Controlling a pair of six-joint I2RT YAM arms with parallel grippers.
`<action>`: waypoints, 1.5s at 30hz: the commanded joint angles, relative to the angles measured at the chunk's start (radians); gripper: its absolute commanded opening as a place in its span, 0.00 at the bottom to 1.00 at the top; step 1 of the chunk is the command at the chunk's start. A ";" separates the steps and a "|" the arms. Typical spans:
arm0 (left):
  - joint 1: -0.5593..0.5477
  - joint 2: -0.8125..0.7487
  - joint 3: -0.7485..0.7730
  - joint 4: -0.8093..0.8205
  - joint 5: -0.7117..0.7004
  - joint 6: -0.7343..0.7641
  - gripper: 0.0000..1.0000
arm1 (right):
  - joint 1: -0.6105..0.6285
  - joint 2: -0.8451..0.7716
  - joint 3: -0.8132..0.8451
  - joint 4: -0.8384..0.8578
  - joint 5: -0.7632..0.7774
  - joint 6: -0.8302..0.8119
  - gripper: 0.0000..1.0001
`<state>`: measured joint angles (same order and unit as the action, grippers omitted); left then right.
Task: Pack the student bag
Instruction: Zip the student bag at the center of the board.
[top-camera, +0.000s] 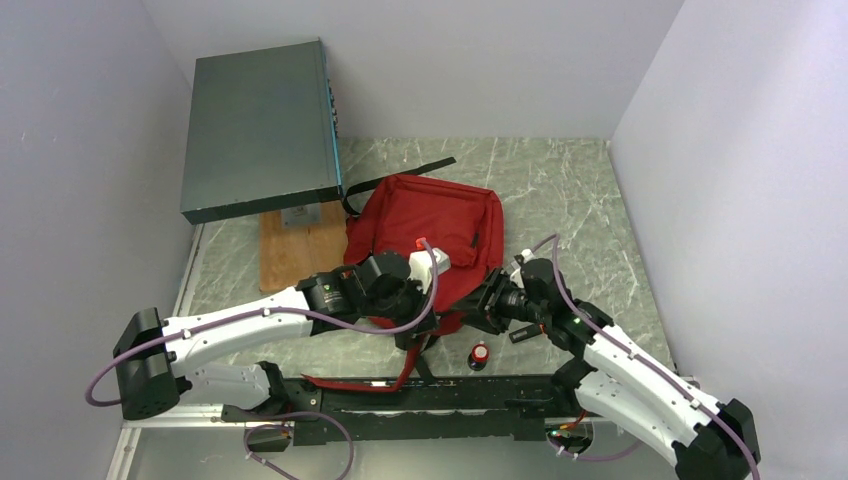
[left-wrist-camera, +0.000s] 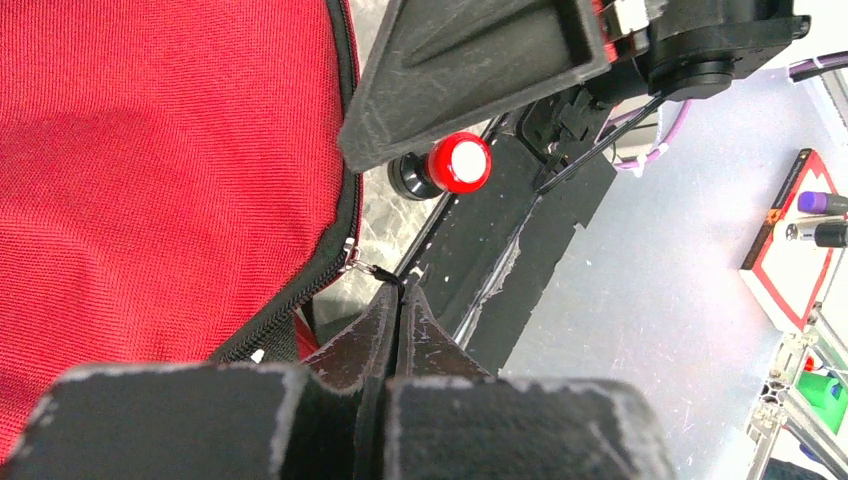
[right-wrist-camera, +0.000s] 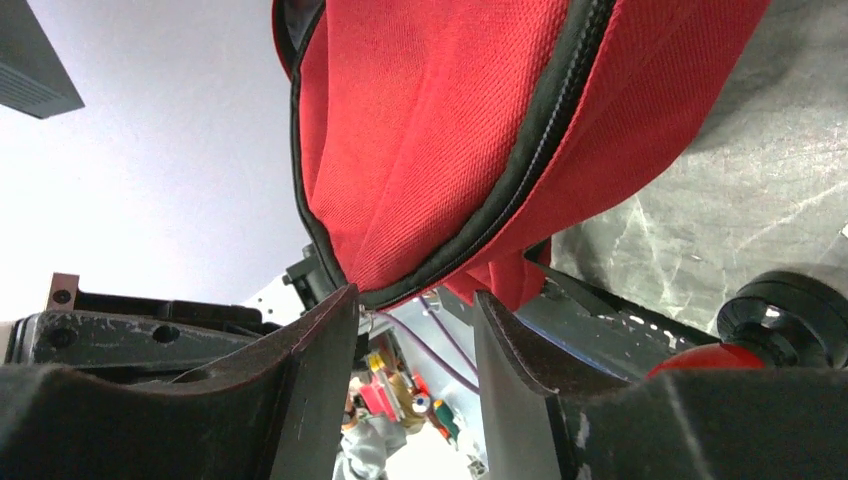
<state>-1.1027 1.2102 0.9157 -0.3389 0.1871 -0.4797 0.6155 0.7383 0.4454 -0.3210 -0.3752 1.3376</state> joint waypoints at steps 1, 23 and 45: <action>-0.004 -0.005 0.013 0.080 0.060 -0.012 0.00 | 0.004 0.033 -0.026 0.116 0.010 0.064 0.47; 0.169 -0.081 -0.217 -0.187 -0.481 -0.083 0.00 | -0.370 -0.147 -0.096 -0.252 0.078 -0.238 0.00; 0.201 -0.205 -0.178 -0.008 -0.168 0.016 0.00 | 0.334 0.207 0.336 0.098 0.235 -1.271 0.68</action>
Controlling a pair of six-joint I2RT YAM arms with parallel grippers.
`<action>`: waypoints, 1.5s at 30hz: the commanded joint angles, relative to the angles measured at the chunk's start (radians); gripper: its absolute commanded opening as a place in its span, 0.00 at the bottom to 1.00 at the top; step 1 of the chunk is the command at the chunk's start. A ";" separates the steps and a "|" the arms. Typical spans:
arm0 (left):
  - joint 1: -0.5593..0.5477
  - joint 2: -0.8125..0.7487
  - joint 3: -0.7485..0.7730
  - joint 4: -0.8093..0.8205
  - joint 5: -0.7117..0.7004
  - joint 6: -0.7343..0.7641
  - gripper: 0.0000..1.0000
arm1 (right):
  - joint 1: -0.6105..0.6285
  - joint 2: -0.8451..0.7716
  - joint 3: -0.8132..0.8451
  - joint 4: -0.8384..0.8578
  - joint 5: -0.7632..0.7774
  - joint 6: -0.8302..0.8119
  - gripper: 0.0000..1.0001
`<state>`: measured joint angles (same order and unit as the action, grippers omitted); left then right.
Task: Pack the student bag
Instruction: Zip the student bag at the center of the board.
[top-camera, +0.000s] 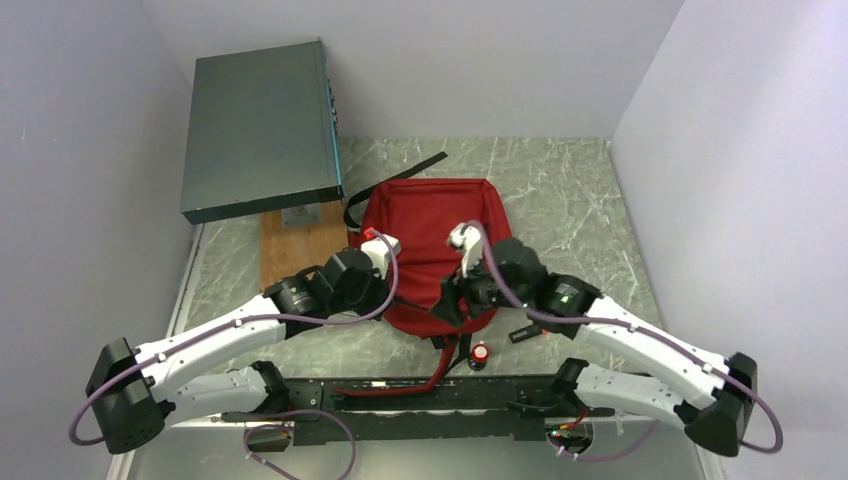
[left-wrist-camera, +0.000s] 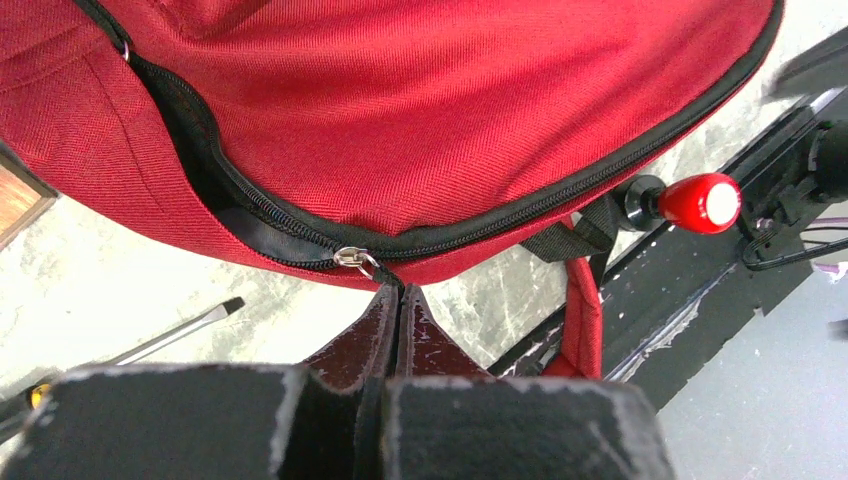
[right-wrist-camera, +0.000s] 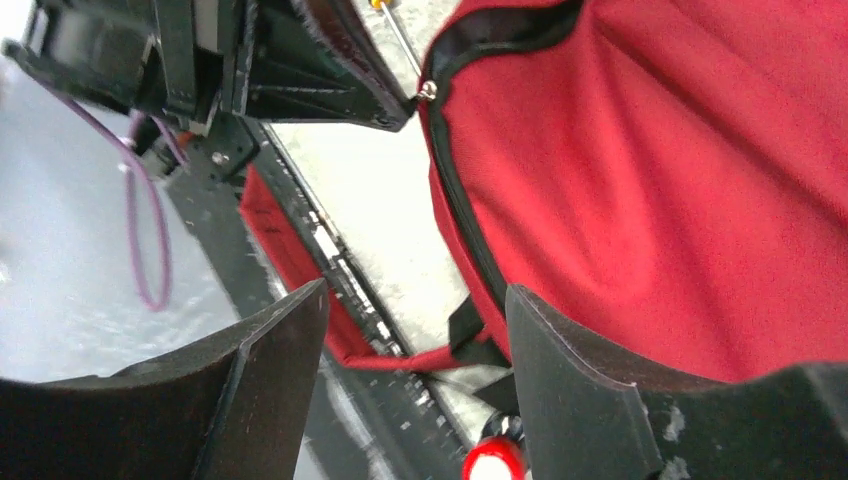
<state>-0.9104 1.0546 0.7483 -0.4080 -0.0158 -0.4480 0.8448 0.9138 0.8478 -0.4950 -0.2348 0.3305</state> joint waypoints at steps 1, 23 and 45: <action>0.011 -0.053 -0.023 0.074 0.042 -0.024 0.00 | 0.134 0.042 -0.107 0.333 0.105 -0.311 0.68; 0.086 -0.090 -0.084 0.131 0.139 -0.082 0.00 | 0.415 0.348 -0.304 0.924 0.528 -0.681 0.45; 0.234 0.106 0.060 -0.142 -0.233 0.001 0.00 | 0.493 0.307 -0.310 0.697 0.314 -0.557 0.00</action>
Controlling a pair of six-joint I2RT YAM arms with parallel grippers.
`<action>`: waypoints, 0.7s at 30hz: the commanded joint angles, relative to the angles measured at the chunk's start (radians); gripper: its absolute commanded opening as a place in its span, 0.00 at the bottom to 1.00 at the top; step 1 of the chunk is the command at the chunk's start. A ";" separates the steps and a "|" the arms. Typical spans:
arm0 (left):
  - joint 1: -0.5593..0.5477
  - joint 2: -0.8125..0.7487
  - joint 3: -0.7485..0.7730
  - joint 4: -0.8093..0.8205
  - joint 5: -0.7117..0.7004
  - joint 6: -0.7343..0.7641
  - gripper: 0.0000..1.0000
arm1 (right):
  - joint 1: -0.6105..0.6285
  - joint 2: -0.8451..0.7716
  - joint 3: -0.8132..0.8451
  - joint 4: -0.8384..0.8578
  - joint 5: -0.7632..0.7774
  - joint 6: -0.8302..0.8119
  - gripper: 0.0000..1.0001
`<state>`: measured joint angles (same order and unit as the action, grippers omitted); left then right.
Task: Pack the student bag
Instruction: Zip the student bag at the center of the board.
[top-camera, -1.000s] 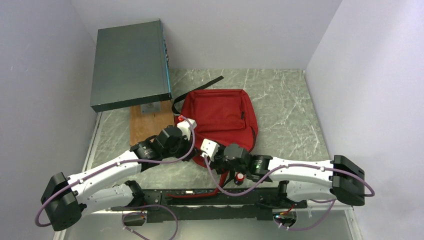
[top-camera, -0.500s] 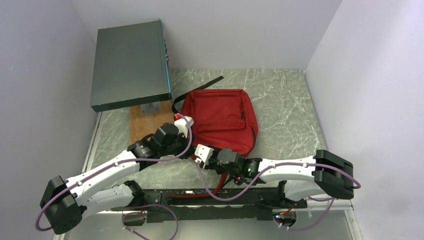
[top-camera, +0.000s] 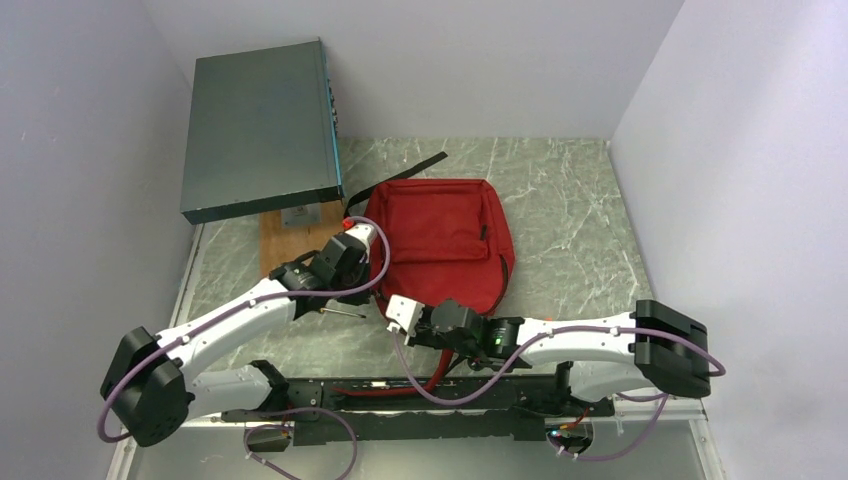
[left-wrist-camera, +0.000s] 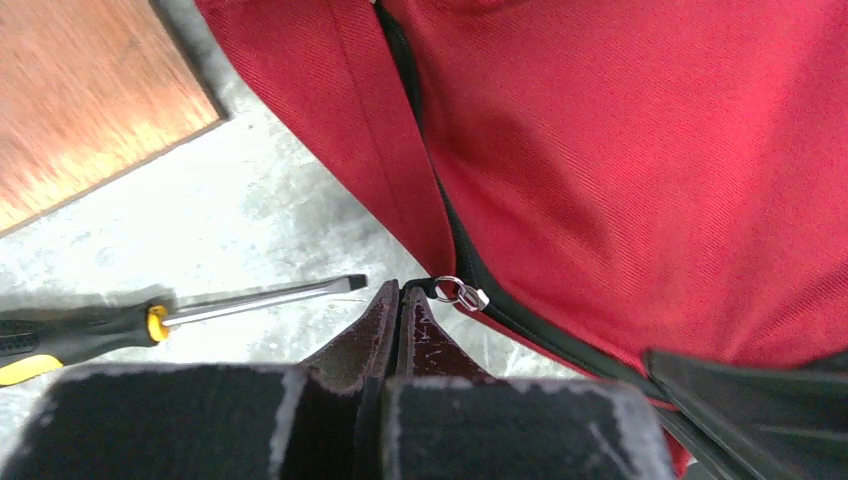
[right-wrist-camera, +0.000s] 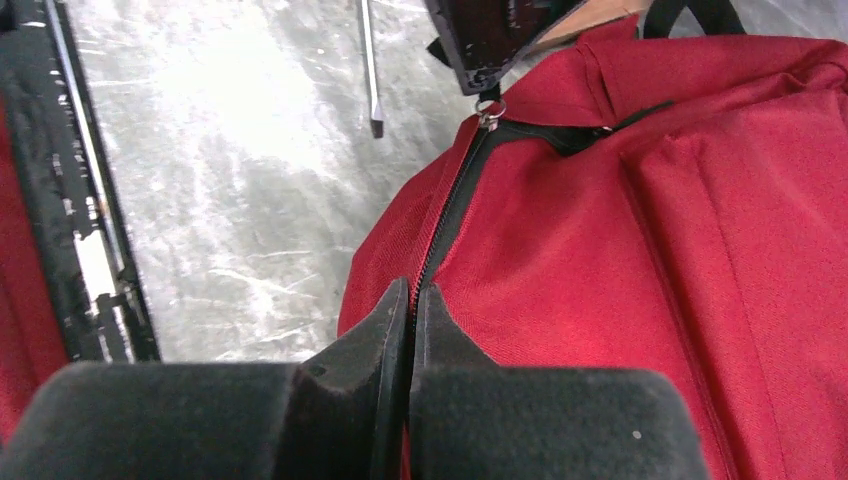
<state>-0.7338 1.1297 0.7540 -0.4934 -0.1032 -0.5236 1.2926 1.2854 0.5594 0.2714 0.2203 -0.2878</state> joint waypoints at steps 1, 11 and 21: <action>0.065 0.034 0.062 -0.047 -0.133 0.088 0.00 | 0.053 -0.070 -0.029 -0.078 -0.144 0.071 0.00; 0.085 0.211 0.241 -0.033 -0.194 0.172 0.00 | 0.069 -0.018 -0.044 -0.069 -0.287 0.081 0.00; 0.084 0.444 0.433 -0.088 -0.344 0.254 0.00 | 0.120 0.017 -0.039 -0.049 -0.312 0.092 0.00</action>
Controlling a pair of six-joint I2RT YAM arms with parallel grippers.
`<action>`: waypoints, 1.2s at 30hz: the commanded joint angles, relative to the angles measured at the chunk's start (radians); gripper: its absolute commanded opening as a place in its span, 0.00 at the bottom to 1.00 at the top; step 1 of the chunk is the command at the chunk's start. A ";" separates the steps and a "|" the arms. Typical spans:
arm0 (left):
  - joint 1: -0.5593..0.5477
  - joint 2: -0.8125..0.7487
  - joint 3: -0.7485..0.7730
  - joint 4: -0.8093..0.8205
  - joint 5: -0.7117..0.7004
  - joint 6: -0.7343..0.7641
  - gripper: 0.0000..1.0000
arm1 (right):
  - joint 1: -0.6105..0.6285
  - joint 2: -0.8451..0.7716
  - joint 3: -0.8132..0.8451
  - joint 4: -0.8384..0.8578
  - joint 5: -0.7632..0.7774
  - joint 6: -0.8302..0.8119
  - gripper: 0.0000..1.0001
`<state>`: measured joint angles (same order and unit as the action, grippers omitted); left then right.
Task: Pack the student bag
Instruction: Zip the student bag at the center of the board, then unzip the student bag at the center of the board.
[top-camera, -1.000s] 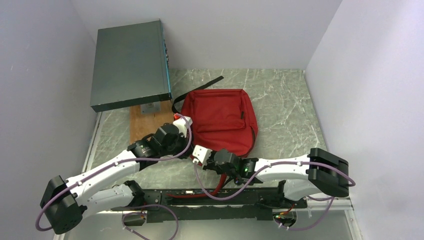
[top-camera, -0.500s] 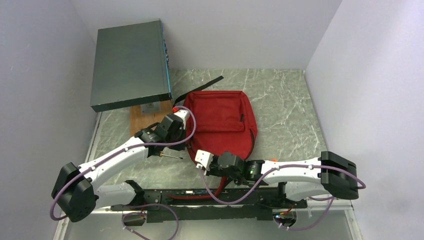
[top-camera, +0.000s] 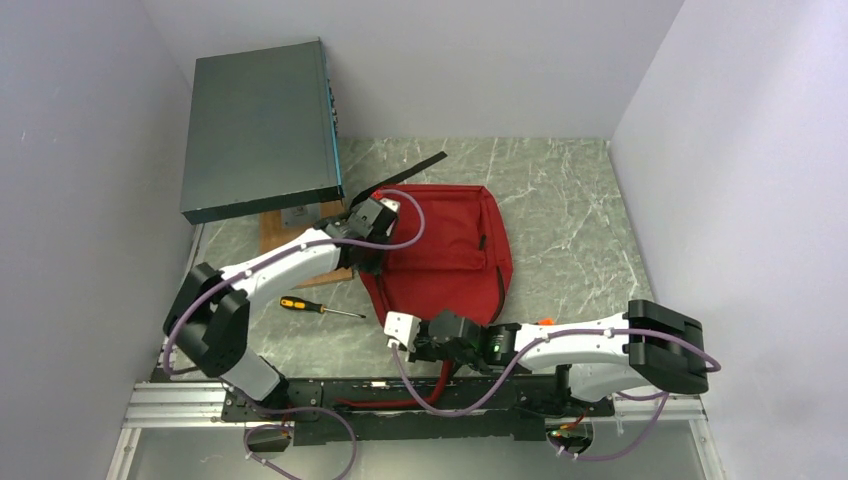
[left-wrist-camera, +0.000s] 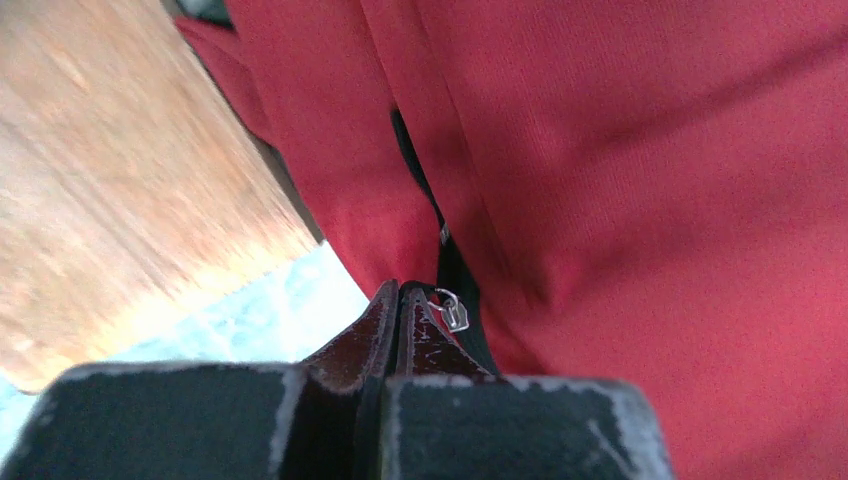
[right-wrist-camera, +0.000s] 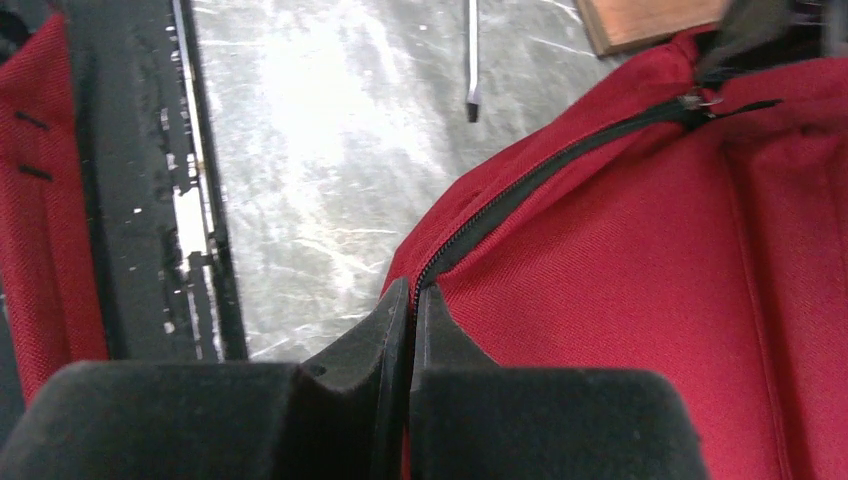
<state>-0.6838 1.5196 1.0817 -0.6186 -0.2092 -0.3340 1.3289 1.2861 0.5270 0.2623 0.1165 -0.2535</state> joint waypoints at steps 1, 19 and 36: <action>0.034 0.077 0.125 0.008 -0.258 0.060 0.00 | 0.094 0.023 -0.005 -0.040 -0.210 0.056 0.00; 0.035 -0.184 0.035 0.008 0.070 0.055 0.51 | -0.062 -0.265 0.043 -0.088 0.048 0.390 0.71; 0.031 -0.473 -0.366 0.347 0.517 -0.248 0.91 | -0.943 -0.180 0.276 -0.587 -0.327 0.753 0.73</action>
<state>-0.6495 1.0687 0.7864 -0.4313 0.1738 -0.4694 0.4892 1.0336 0.7750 -0.2401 -0.0673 0.4065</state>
